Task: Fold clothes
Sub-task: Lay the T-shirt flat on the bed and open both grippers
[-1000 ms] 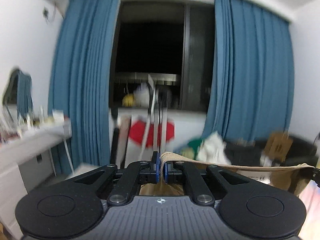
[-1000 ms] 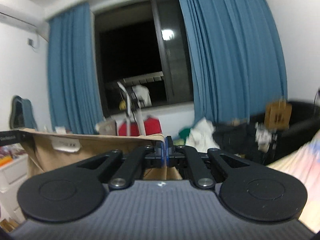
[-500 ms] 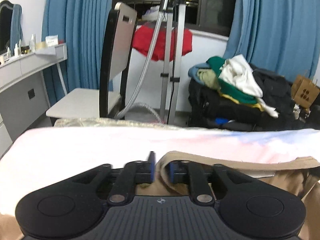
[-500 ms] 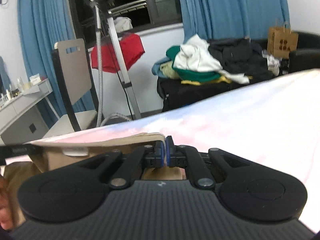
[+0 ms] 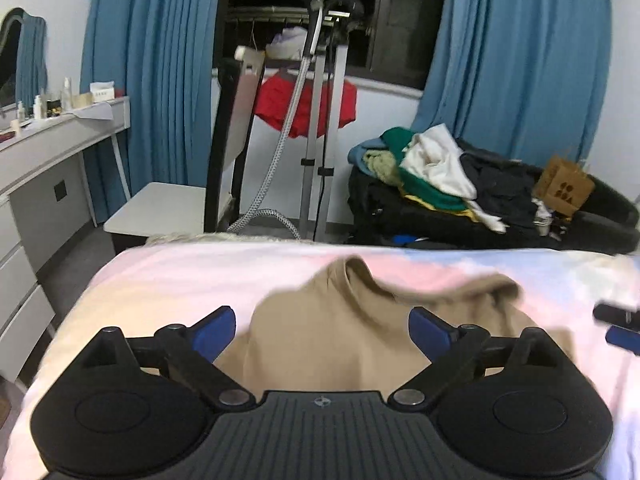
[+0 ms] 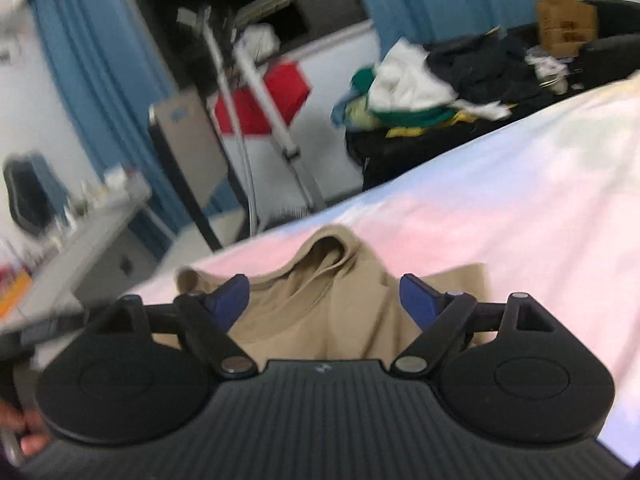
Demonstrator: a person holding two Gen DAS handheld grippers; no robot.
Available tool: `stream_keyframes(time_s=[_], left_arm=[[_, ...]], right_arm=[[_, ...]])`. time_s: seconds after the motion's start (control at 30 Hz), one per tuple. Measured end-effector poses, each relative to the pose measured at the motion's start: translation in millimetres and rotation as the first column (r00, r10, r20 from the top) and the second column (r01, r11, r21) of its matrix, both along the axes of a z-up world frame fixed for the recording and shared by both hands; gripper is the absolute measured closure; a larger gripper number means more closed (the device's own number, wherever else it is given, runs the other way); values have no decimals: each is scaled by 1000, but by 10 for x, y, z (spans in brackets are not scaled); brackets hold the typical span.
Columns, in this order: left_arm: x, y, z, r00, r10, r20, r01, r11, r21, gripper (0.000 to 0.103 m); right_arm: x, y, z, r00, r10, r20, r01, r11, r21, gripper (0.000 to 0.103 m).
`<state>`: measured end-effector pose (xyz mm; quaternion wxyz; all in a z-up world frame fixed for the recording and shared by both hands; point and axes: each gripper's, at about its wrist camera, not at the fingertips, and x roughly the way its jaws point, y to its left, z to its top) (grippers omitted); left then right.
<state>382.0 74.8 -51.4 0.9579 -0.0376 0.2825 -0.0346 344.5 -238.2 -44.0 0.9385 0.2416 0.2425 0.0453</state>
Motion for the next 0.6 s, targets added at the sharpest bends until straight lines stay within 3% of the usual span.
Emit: stream_keyframes(time_s=[0.1,0.2,0.37,0.43,0.6], left_arm=[[-811,39,105,1000,0,12,0,1000,-5,8],[-1461,39,114,1000,11,-18,-11,1000,-22,8],[-2258,71,113,998,29,-54,-36,988,-151,8],[-2453,63,78,999,38,-38,-45,981,-187,6],[-2423,-34,-116,996,67,-52,-74,986,-148,6]], right_arm=[[-464,-335,-56,997,-74,2,73,989,127,20],[-769,-572,-233,992,-117,-39,123,973,197,33],[-907,-854,-616,986,-124,-108,153,932,329,38],[-839,-940,-779,984,-109,-138,154,912,380,40],[-504,-1023,-1004,988,-70,-138,119,913,391,50]])
